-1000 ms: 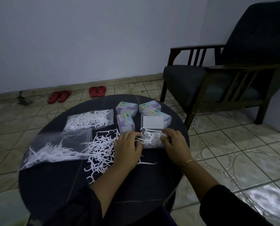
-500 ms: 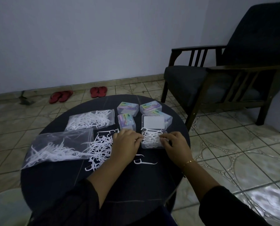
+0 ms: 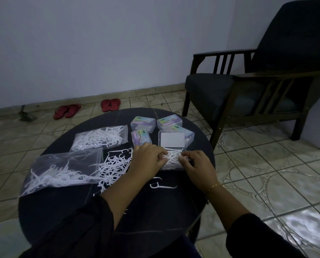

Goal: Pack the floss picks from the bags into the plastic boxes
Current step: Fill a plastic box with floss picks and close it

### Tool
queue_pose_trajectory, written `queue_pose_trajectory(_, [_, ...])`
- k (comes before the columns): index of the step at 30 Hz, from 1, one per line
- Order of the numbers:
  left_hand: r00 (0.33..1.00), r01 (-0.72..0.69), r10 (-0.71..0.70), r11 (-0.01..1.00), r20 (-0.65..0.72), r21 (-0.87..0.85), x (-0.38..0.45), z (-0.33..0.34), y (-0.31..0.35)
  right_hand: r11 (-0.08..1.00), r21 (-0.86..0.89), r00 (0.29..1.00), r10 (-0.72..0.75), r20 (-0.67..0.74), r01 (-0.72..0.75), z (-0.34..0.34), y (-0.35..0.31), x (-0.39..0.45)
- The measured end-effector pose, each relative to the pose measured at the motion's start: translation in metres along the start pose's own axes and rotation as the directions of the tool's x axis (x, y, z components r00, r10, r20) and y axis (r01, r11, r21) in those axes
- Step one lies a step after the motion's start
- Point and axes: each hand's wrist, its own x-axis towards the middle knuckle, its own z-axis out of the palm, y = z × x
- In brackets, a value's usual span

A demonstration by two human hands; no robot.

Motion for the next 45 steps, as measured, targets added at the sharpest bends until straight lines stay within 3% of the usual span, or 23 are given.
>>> queue_pose_trajectory(3, [1.000, 0.006, -0.006, 0.999, 0.012, 0.044, 0.003, 0.002, -0.001, 1.000, 0.005, 1.000, 0.003, -0.012, -0.003, 0.001, 0.000, 0.000])
queue_pose_trajectory(8, [0.986, -0.034, 0.006, 0.986, 0.169, 0.164, 0.005, 0.002, 0.000, 0.999, -0.052, 1.000, 0.000, 0.005, 0.000, 0.001, 0.001, -0.002])
queue_pose_trajectory(14, [0.991, -0.053, 0.038, 0.992, 0.127, 0.115, 0.000, 0.006, 0.000, 0.997, -0.078, 1.000, 0.013, 0.015, -0.012, 0.001, -0.001, -0.002])
queue_pose_trajectory(19, [0.978, -0.106, 0.088, 0.990, 0.188, 0.089, -0.003, 0.008, 0.001, 0.997, -0.074, 1.000, 0.012, 0.018, -0.011, 0.001, -0.002, -0.003])
queue_pose_trajectory(24, [0.988, 0.001, 0.002, 1.000, 0.152, -0.018, -0.009, 0.007, -0.006, 0.997, 0.064, 0.998, 0.055, -0.018, -0.054, -0.006, -0.003, -0.003])
queue_pose_trajectory(28, [0.984, 0.042, -0.031, 0.997, 0.178, -0.062, -0.005, 0.007, -0.007, 0.996, 0.054, 0.997, 0.070, 0.022, -0.071, -0.009, -0.003, 0.001])
queue_pose_trajectory(35, [0.977, 0.115, -0.049, 0.942, 0.210, -0.314, 0.002, 0.009, -0.008, 0.991, 0.061, 0.990, 0.113, 0.082, -0.118, -0.009, -0.006, 0.014])
queue_pose_trajectory(40, [0.980, 0.114, -0.048, 0.931, 0.191, -0.347, 0.004, 0.007, -0.011, 0.995, 0.048, 0.993, 0.083, 0.089, -0.087, -0.013, -0.012, 0.013])
queue_pose_trajectory(45, [0.985, 0.128, -0.076, 0.921, 0.152, -0.367, 0.006, 0.005, -0.008, 0.984, 0.070, 0.983, 0.161, 0.084, -0.167, -0.010, -0.009, 0.011])
